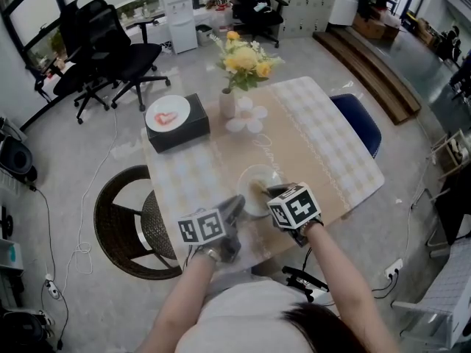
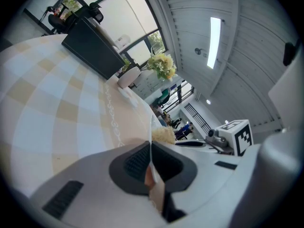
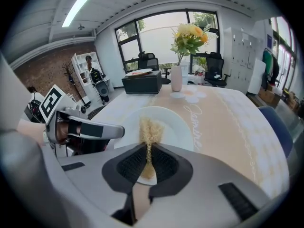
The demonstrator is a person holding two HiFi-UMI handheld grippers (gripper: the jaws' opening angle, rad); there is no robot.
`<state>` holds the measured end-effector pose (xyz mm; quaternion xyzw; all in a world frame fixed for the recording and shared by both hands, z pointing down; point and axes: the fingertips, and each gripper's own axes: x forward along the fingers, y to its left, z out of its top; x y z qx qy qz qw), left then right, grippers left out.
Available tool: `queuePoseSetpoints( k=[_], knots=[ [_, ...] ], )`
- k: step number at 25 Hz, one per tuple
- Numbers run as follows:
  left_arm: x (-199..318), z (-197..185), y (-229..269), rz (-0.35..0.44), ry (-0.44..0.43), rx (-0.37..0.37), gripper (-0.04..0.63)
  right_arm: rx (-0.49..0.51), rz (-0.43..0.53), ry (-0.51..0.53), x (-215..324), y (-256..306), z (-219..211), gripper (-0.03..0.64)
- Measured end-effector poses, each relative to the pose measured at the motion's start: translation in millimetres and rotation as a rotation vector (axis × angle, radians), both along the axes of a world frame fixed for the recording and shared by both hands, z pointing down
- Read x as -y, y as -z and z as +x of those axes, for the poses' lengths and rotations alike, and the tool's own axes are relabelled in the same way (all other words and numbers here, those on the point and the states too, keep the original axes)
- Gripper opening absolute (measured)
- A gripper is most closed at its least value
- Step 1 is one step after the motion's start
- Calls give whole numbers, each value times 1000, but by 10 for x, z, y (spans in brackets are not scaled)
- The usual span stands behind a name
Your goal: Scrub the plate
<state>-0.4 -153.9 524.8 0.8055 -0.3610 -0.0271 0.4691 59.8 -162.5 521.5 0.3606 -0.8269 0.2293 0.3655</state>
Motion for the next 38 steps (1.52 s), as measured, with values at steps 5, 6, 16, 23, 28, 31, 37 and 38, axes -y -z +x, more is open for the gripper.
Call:
queuePoseSetpoints(
  k=[5, 6, 16, 23, 28, 31, 37, 38],
  knots=[
    [3, 2, -2, 3, 0, 1, 20, -14, -21, 1, -148, -50, 11, 35],
    [5, 2, -3, 3, 0, 2, 20, -12, -25, 0, -175, -58, 17, 35],
    [20, 2, 1, 7, -1, 0, 20, -9, -137, -6, -468, -173, 119, 35],
    [8, 10, -2, 8, -1, 2, 20, 33, -76, -59, -244, 53, 219, 35],
    [4, 8, 1, 5, 1, 2, 20, 71, 15, -159, 115, 249, 287, 35],
    [-6, 10, 8, 8, 1, 3, 20, 80, 45, -210, 281, 295, 304, 35],
    [-2, 11, 6, 11, 2, 5, 20, 88, 84, -272, 518, 344, 306, 35],
    [-2, 10, 7, 12, 2, 6, 20, 89, 90, -290, 541, 340, 317, 35]
  ],
)
